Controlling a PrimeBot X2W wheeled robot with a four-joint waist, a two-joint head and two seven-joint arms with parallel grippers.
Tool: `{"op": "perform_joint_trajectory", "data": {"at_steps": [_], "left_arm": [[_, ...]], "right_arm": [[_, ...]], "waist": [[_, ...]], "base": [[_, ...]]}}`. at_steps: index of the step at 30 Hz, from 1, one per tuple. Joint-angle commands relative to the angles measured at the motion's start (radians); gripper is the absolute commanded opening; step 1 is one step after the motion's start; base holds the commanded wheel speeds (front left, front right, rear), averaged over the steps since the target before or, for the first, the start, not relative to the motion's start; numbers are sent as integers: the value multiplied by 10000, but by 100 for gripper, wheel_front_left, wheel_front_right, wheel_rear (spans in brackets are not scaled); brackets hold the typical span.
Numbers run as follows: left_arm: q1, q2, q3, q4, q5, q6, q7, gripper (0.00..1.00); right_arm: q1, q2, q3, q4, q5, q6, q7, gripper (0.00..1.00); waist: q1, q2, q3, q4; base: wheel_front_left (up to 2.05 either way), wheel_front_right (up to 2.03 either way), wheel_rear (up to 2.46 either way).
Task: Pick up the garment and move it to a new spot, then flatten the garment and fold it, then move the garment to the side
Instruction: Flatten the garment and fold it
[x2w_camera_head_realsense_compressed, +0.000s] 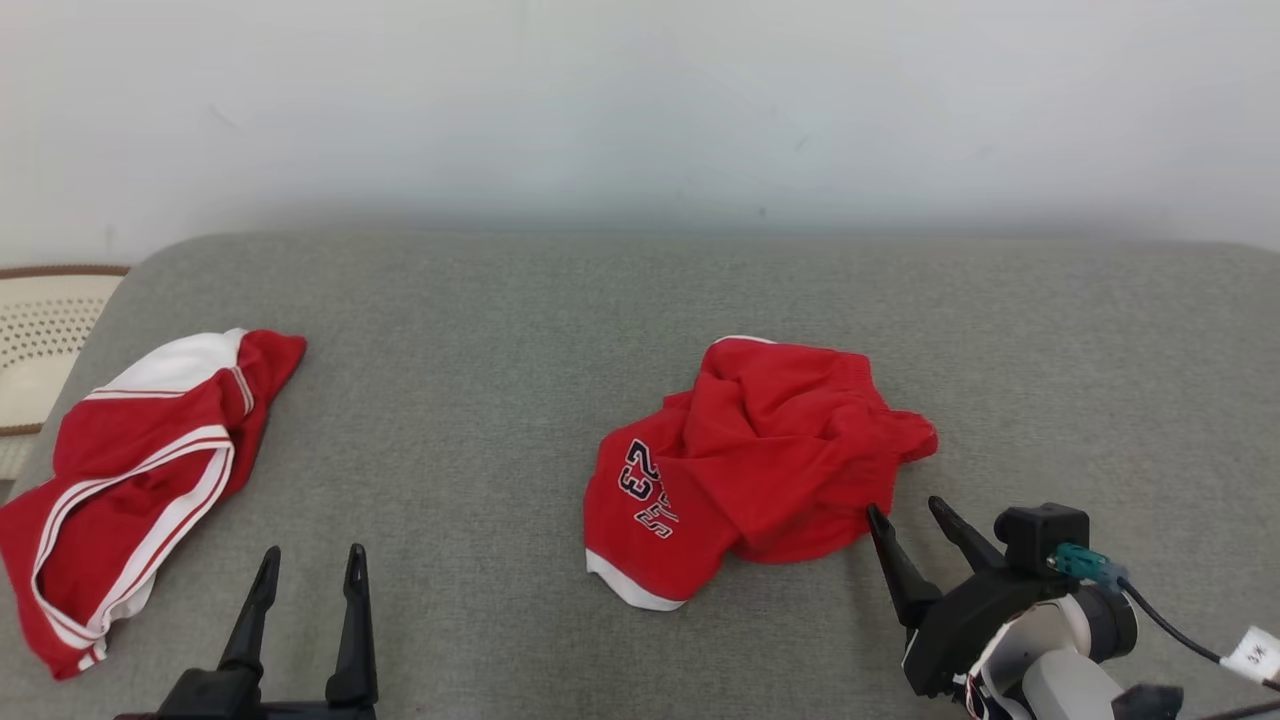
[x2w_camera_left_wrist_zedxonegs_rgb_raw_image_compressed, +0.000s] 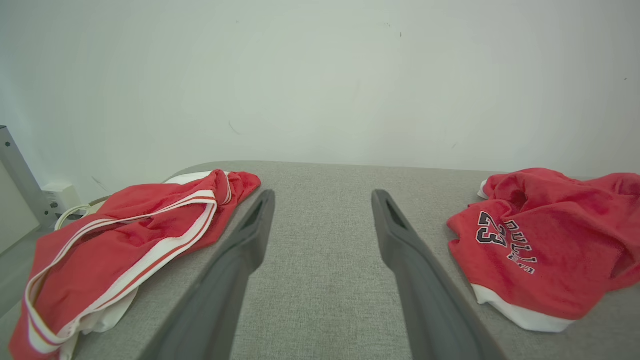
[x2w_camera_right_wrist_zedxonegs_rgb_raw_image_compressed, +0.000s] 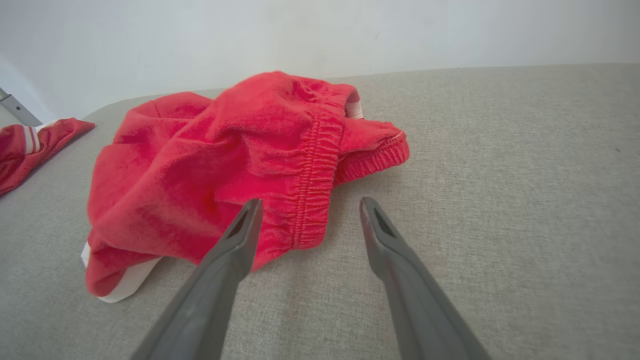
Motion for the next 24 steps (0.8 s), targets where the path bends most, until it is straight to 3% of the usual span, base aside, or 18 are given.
{"op": "perform_joint_trajectory", "data": {"at_steps": [1,8,9,10,11,18,24], "left_arm": [[-125,-29,20,24,104,-39,-45,100],[-353,-284,-9,205,219,-332,-45,100],[-368,-308,6,225,241,-357,-46,100],[-368,-326,27,240,251,-357,-46,100],[-367,-343,62,260,259,-390,-46,100],[-177,-461,285,394,342,-487,-46,100],[94,-539,427,504,369,-575,-46,100]], "right_arm": [[-255,-86,192,269,172,4,-39,100],[-1240,-192,1191,2116,1033,6,-193,100],[-1307,-189,1323,2299,1140,4,-227,88],[-1377,-195,1430,2442,1255,4,-292,31],[-1471,-221,1526,2588,1347,4,-369,0],[-1717,-320,2324,2993,1905,4,-1037,0],[-1349,-723,3073,2107,2465,4,-1318,0]], "waist": [[-1,0,205,276],[-1,0,422,842],[-1,0,421,886],[-1,0,421,918],[-1,0,418,941],[-1,0,231,862],[-1,0,-116,450]], "base": [[0,0,0],[0,0,0],[0,0,0],[0,0,0],[0,0,0],[0,0,0],[0,0,0]]}}
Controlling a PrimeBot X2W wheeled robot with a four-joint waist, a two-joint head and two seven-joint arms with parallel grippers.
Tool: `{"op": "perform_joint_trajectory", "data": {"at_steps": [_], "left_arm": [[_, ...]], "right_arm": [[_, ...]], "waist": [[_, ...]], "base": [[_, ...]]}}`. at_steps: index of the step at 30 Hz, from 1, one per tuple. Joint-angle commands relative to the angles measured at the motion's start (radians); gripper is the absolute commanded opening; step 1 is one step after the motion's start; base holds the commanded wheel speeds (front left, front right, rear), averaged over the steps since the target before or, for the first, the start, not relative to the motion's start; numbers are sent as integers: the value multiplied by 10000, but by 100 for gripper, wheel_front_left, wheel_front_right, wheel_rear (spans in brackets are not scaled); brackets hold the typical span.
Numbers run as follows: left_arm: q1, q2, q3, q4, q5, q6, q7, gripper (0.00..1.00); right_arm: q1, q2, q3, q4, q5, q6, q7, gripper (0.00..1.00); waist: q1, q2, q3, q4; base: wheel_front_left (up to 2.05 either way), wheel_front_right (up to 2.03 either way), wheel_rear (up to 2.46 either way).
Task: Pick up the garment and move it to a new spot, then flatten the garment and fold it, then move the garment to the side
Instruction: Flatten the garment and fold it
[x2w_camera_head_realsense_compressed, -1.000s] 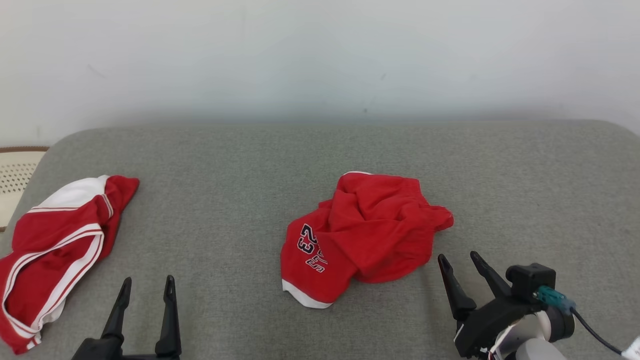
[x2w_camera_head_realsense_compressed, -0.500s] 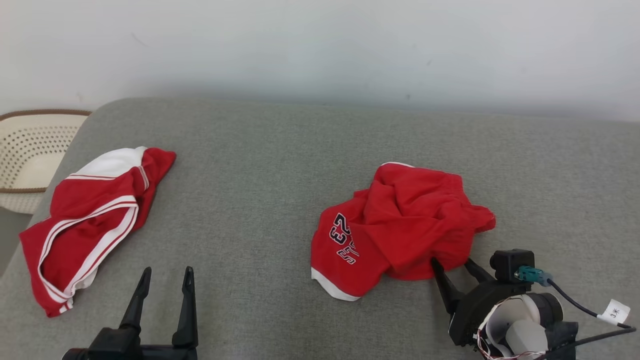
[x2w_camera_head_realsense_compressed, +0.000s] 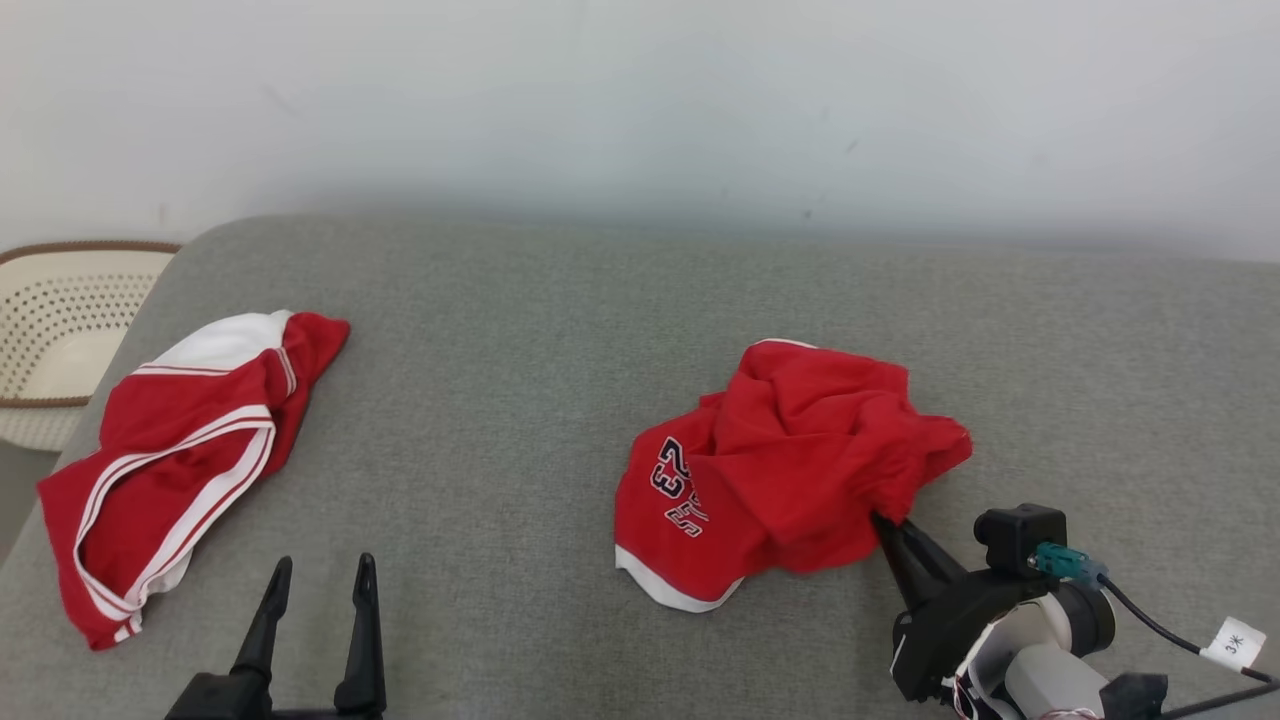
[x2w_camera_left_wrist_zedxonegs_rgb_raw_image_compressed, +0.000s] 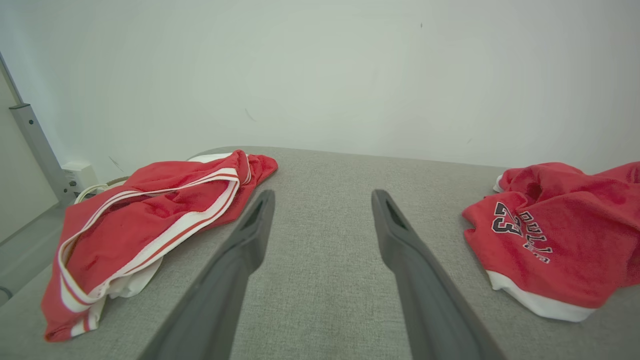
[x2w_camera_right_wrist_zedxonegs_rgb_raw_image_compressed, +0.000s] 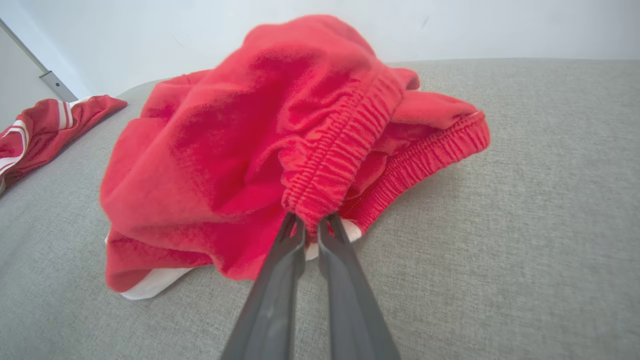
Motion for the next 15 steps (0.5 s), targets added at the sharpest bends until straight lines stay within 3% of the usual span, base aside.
{"op": "perform_joint_trajectory", "data": {"at_steps": [1,3,8,15], "left_arm": [[238,-40,48,54,66,-47,-46,100],[269,-60,44,70,71,-39,-46,100],[405,-151,131,101,90,-81,-46,100],[479,-257,282,95,148,-157,-46,100]], "right_arm": [[222,-233,301,-425,171,4,8,0],[335,-369,516,-796,390,4,146,0],[680,-1545,1140,-2588,1027,4,779,0],[1465,-2631,789,-4558,1791,4,1626,0]], "waist": [[-1,-1,-216,-302],[-1,-1,-247,-377],[-1,-1,-332,-746],[-1,-1,-383,-971]], "base": [[0,0,0],[0,0,0],[0,0,0],[0,0,0]]}}
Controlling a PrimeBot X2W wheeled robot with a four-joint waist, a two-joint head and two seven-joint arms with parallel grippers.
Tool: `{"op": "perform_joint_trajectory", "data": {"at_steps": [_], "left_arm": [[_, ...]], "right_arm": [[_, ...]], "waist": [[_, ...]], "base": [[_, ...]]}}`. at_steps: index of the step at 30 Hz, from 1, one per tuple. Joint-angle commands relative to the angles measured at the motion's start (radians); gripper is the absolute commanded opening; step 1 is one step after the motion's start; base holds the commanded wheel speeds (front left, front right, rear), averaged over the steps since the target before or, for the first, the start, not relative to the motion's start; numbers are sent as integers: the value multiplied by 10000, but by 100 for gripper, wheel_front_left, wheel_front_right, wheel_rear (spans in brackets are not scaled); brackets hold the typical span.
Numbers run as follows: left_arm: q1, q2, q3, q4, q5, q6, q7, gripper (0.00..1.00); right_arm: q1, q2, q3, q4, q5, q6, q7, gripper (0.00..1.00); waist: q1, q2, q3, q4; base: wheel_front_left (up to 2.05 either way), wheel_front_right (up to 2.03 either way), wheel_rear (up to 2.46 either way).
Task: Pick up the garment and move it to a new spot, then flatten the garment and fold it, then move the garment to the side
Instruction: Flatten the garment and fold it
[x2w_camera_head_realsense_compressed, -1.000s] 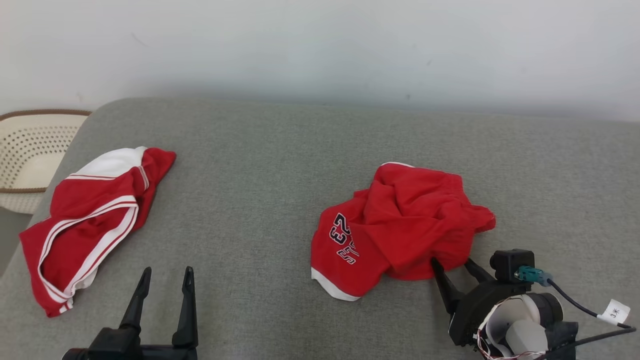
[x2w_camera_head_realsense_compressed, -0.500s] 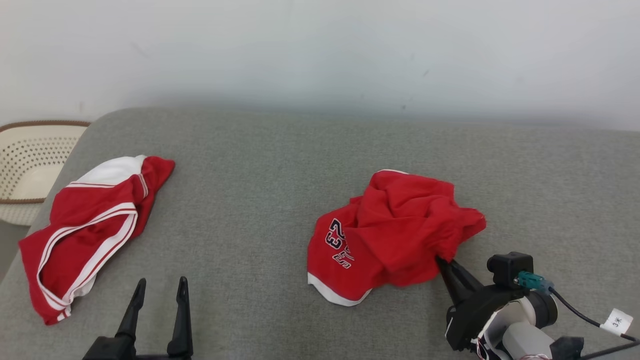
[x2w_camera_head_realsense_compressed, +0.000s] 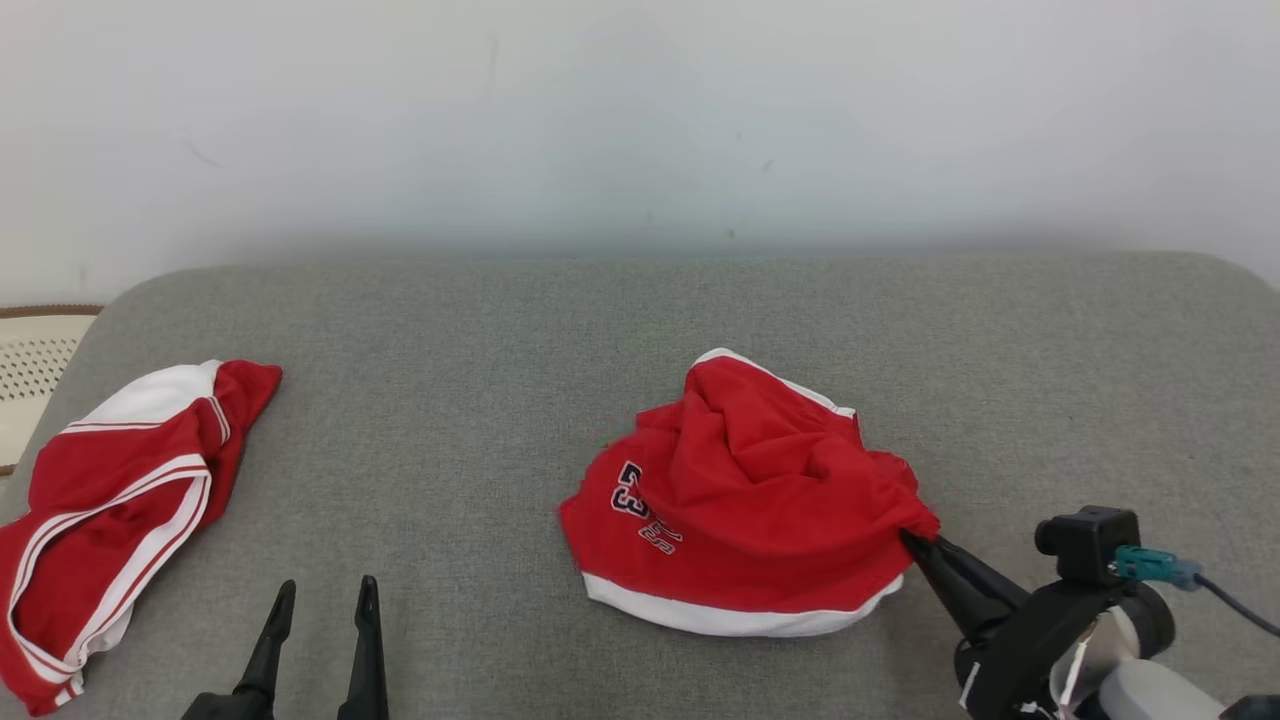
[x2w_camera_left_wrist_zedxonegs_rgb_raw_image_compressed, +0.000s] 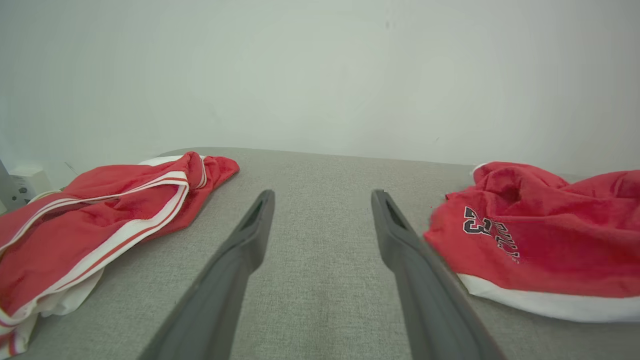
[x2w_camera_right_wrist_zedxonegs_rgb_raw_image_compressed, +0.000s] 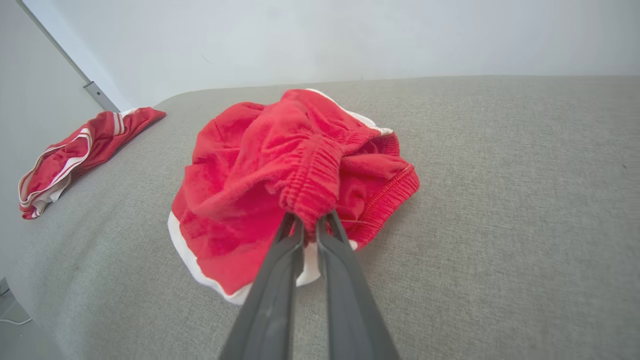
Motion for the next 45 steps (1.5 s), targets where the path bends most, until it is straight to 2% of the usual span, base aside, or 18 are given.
{"op": "perform_joint_trajectory", "data": {"at_steps": [1,4,9,16,23,32,41,45], "left_arm": [[141,-16,46,10,67,-3,-46,100],[113,-55,60,28,108,-83,-46,100],[36,-106,108,64,160,-169,-46,100],[-124,-179,67,148,265,-266,-46,100],[-261,-277,13,242,313,-371,-46,100],[-399,-369,-49,340,374,-472,-46,100],[-428,-412,59,351,407,-487,-46,100],[-480,-432,45,387,433,-543,-46,100]], "right_arm": [[115,-92,-91,-112,34,4,58,0],[303,-199,-425,-329,-7,4,315,0],[38,108,-765,-31,-318,4,858,0],[-1033,597,-847,1365,-993,4,1399,0],[-2173,1038,-499,3032,-917,4,1577,0],[-2881,1253,-429,5276,-676,4,883,0],[-3265,1003,-538,6373,-478,4,176,0],[-3363,1126,-325,6554,-420,4,100,0]], "waist": [[0,0,-5,-24],[0,0,31,5],[0,0,128,153],[0,0,255,532],[0,0,440,949],[0,0,586,1266],[0,0,626,1129],[0,0,649,1044]], "base": [[0,0,0],[0,0,0],[0,0,0],[0,0,0],[0,0,0],[0,0,0],[0,0,0],[0,0,0]]}}
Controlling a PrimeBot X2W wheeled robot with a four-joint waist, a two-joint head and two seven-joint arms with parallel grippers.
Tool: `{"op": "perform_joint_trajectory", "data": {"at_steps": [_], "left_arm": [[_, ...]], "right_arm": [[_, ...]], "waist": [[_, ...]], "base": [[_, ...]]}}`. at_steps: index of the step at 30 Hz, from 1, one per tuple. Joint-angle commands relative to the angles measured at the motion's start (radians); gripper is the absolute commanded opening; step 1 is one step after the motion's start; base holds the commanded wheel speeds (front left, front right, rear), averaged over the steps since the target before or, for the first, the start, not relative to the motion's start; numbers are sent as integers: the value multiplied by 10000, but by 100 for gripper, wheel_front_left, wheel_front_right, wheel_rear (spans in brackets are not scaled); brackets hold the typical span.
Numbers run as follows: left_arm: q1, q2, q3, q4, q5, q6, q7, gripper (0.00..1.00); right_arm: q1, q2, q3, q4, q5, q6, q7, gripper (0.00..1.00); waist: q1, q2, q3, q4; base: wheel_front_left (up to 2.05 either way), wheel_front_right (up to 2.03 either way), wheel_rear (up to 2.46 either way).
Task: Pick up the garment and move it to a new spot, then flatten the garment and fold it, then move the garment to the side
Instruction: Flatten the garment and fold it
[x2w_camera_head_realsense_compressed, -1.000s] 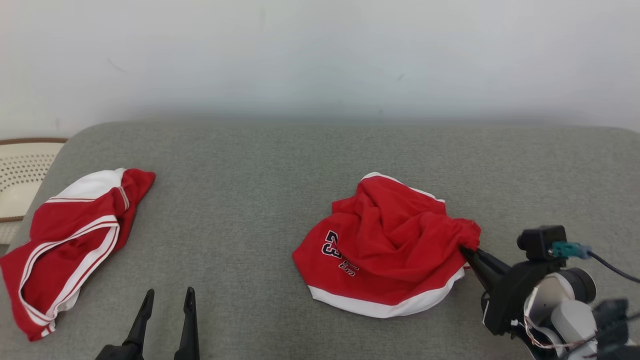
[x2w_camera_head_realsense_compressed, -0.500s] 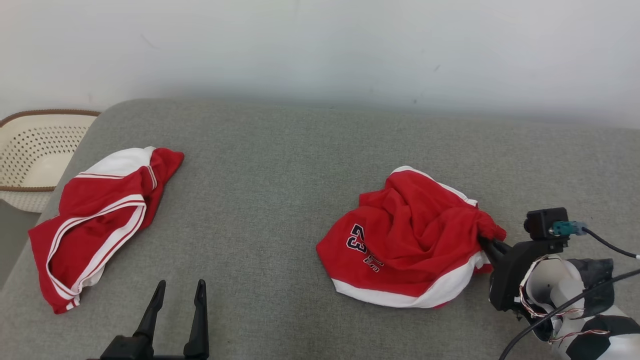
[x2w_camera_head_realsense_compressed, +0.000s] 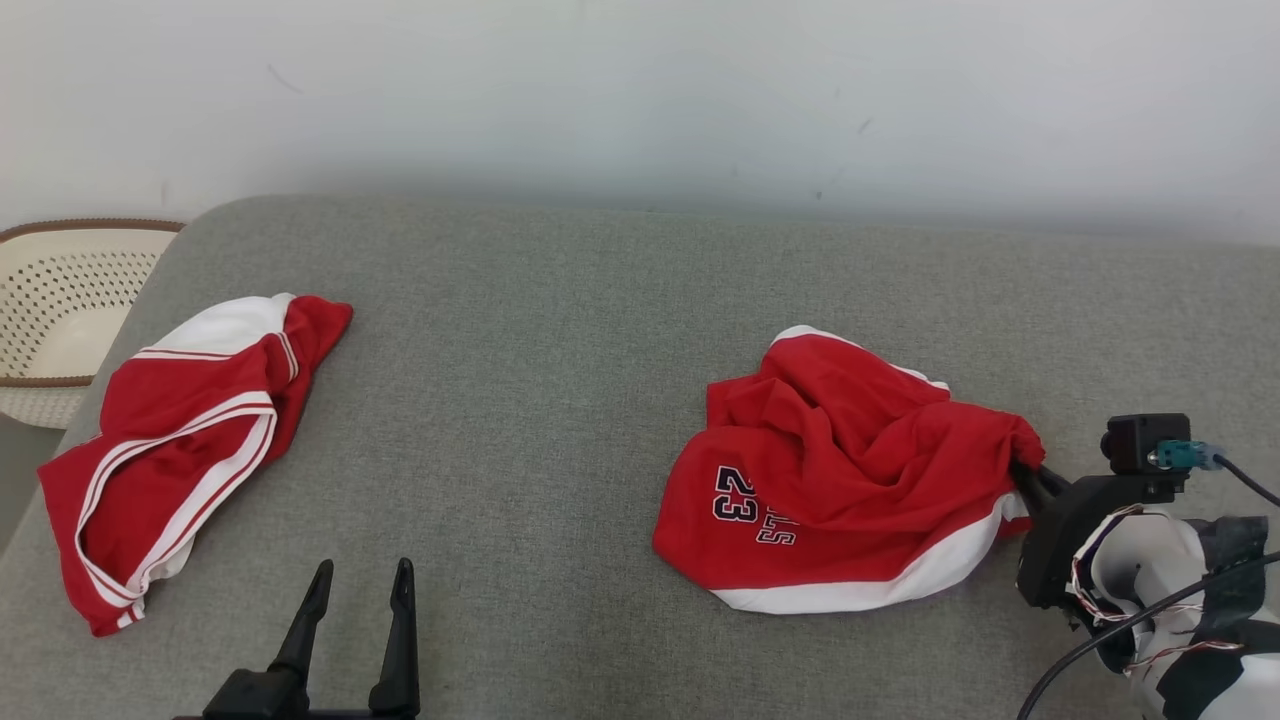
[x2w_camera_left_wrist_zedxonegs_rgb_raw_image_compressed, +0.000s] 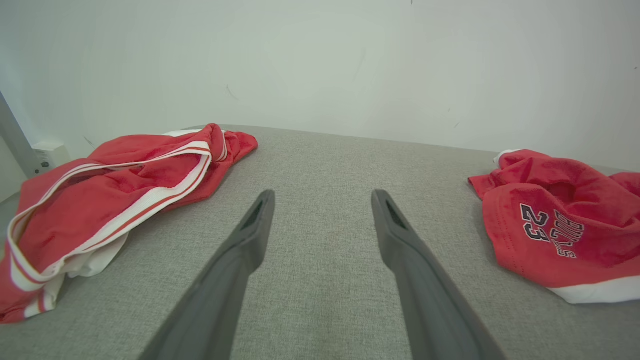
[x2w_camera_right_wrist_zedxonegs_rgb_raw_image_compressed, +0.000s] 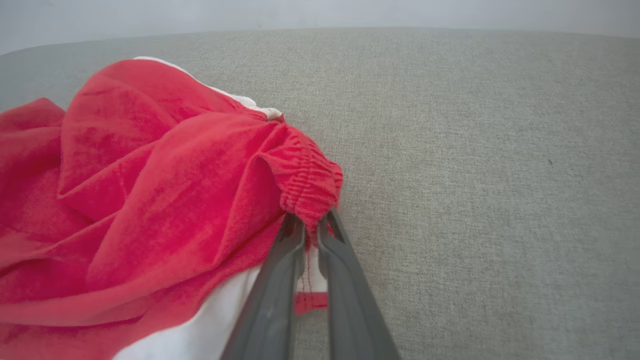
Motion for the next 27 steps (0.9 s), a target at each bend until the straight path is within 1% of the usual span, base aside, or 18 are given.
{"op": "perform_joint_trajectory", "data": {"at_steps": [1,2,3,8,11,13,14,15,19,23,27], "left_arm": [[-62,-3,20,41,27,-48,-46,100],[-56,-12,25,54,26,-36,-46,100],[-43,-17,32,66,25,-40,-46,100],[94,-37,92,88,31,-49,-46,100],[179,-36,130,49,43,-64,-46,100],[226,-51,159,-28,54,-66,-46,100],[226,-51,159,-28,54,-66,-46,100],[257,-60,178,-68,55,-59,-46,100],[334,-76,220,-119,47,-67,-46,100],[395,-83,250,-127,71,-103,-46,100],[463,-90,277,-136,86,-129,-46,100]], "right_arm": [[-33,87,111,42,74,4,-51,0],[-31,121,169,56,105,4,-85,45],[-28,141,221,75,122,4,-129,100],[53,67,335,124,170,4,-690,100],[278,26,234,-135,402,4,-1175,100],[513,-202,151,-705,566,4,-1626,100],[513,-202,151,-705,566,4,-1626,100],[778,-302,75,-1208,686,4,-1825,100],[1320,-625,-259,-2178,637,4,-2056,100],[1951,-627,-815,-2972,341,4,-2114,100],[2675,-418,-1826,-3915,-437,4,-2120,100]], "waist": [[-1,0,1,-37],[-1,0,-11,-57],[-1,0,-26,-76],[-1,0,-149,-219],[-1,0,-210,-349],[-1,0,-232,-490],[-1,0,-232,-490],[-1,0,-237,-582],[-1,0,-247,-756],[-1,0,-308,-921],[-1,0,-413,-1059]], "base": [[0,0,0],[0,0,0],[0,0,0],[0,0,0],[0,0,0],[0,0,0],[0,0,0],[0,0,0],[0,0,0],[0,0,0],[0,0,0]]}}
